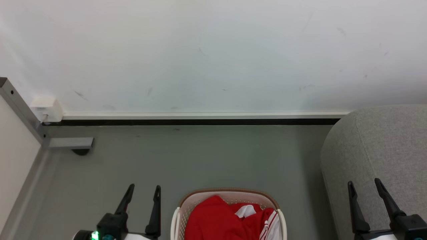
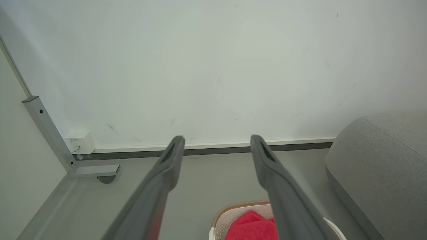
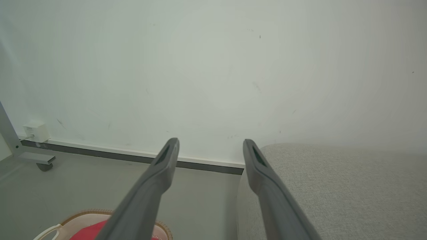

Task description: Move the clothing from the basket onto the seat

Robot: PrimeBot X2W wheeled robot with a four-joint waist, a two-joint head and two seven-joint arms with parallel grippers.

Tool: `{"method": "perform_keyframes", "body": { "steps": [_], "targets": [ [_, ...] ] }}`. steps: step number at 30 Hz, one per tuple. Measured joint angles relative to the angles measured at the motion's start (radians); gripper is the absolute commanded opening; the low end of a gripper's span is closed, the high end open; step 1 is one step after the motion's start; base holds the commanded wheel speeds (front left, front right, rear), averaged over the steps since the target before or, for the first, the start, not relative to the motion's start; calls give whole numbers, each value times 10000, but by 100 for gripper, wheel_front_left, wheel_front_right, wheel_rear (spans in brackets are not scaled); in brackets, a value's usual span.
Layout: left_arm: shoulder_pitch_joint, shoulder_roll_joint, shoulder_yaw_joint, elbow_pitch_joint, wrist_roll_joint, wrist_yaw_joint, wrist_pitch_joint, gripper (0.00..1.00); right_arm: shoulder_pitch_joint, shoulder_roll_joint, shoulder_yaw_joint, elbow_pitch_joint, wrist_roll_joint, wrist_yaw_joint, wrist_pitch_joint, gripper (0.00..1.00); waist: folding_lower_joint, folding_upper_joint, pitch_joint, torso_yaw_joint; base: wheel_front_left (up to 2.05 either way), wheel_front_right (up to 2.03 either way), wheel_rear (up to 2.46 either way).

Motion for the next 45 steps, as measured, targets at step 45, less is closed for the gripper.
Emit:
{"method": "perform_keyframes", "body": {
  "steps": [45],
  "targets": [
    [-8013,-25,-4186,8050,-1649,94,3097,100,-3231,67,316,-3020,88,2,-4,100,2,0,7134,-2048,0,0,0]
  ]
}}
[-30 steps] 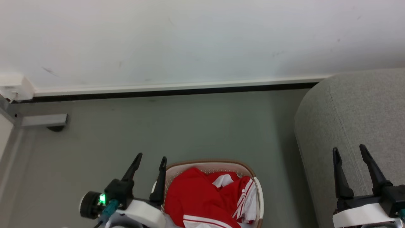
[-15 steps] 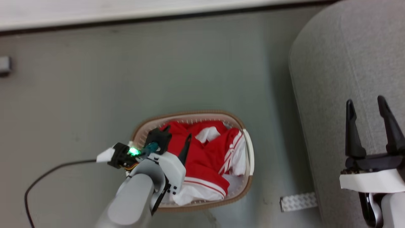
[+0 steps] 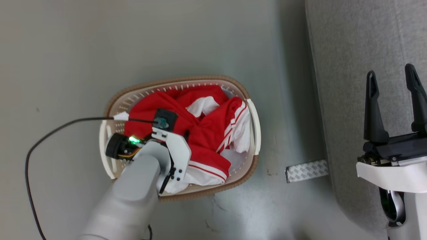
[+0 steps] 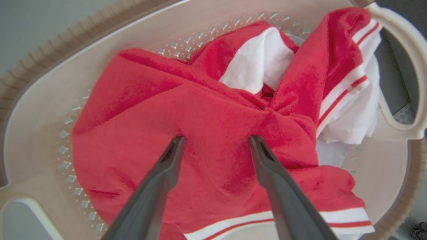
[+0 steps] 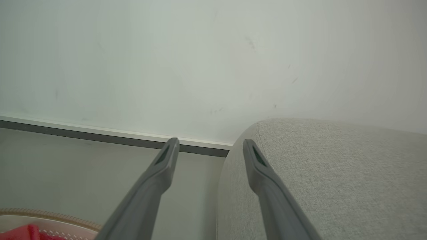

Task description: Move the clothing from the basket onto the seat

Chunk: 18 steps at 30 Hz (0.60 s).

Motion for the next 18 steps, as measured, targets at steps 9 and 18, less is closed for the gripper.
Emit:
{"method": "perform_keyframes", "body": {
  "steps": [9,18],
  "targets": [
    [-989,4,-625,1012,-357,-144,-268,78,-176,23,150,-380,19,0,0,100,-1,0,1380,-300,0,0,0],
    [-755,12,-1302,995,-961,-619,-1580,0,-179,46,132,-54,59,0,0,100,-1,0,1039,-172,0,0,0]
  ]
}}
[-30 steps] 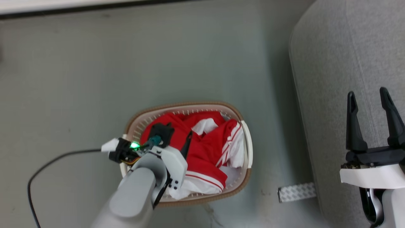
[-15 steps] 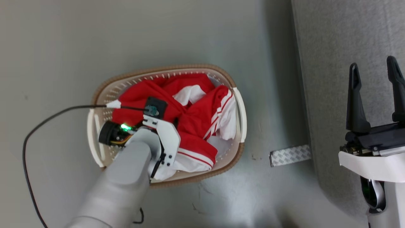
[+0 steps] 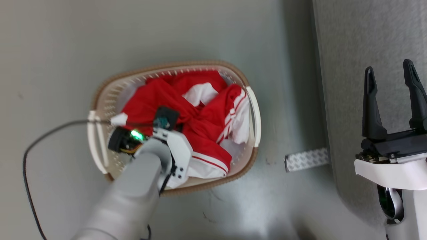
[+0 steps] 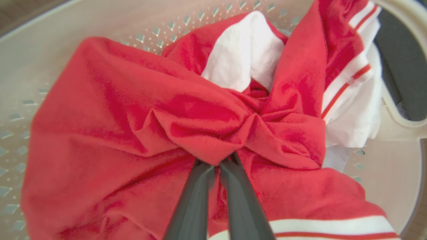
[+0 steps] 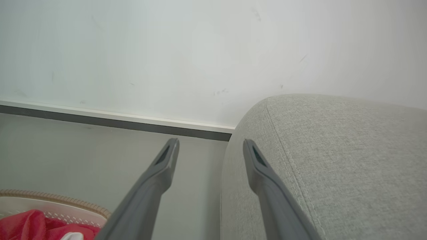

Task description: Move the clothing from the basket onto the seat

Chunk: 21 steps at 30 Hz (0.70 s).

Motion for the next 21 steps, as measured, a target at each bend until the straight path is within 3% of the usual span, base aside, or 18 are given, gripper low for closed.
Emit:
{"method": "perform_keyframes", "body": {
  "steps": [12,21],
  "targets": [
    [2042,10,-625,-1436,-1818,-215,-1116,0,1376,-136,-249,1051,128,0,0,100,-1,0,-2923,805,0,0,0],
    [3182,15,-577,-2930,-2410,88,-1358,0,2919,-121,-299,1576,190,0,0,100,-5,0,-5587,1404,0,0,0]
  ]
}}
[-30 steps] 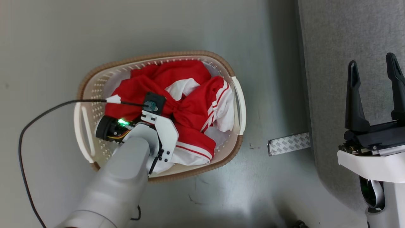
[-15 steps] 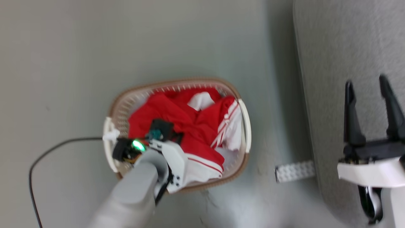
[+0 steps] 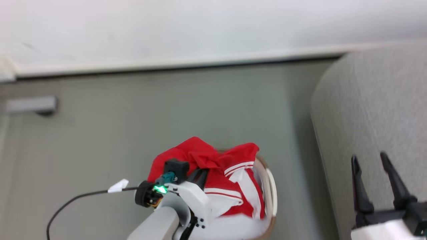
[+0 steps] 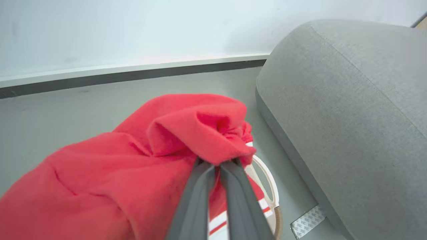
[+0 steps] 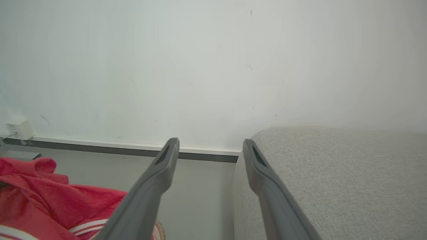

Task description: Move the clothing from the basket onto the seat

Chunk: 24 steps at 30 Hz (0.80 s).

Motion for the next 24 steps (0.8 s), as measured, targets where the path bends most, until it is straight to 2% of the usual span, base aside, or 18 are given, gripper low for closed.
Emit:
{"method": "perform_keyframes", "body": {
  "steps": [6,15,20,24],
  "targets": [
    [580,428,161,-1603,-199,364,194,0,928,0,-27,157,69,0,0,100,-1,0,-1484,329,0,0,0],
    [1225,1597,389,-5135,-284,1145,1335,0,1661,-96,82,10,290,0,0,100,-1,1,-2870,511,0,0,0],
    [1496,2155,359,-6865,-261,1488,2090,0,1657,-754,949,-376,838,0,0,100,0,0,-2993,432,0,0,0],
    [1662,2401,226,-7777,-245,1641,2510,0,1424,-1894,2242,-708,1540,0,134,100,1,0,-3028,411,0,0,0]
  ]
}}
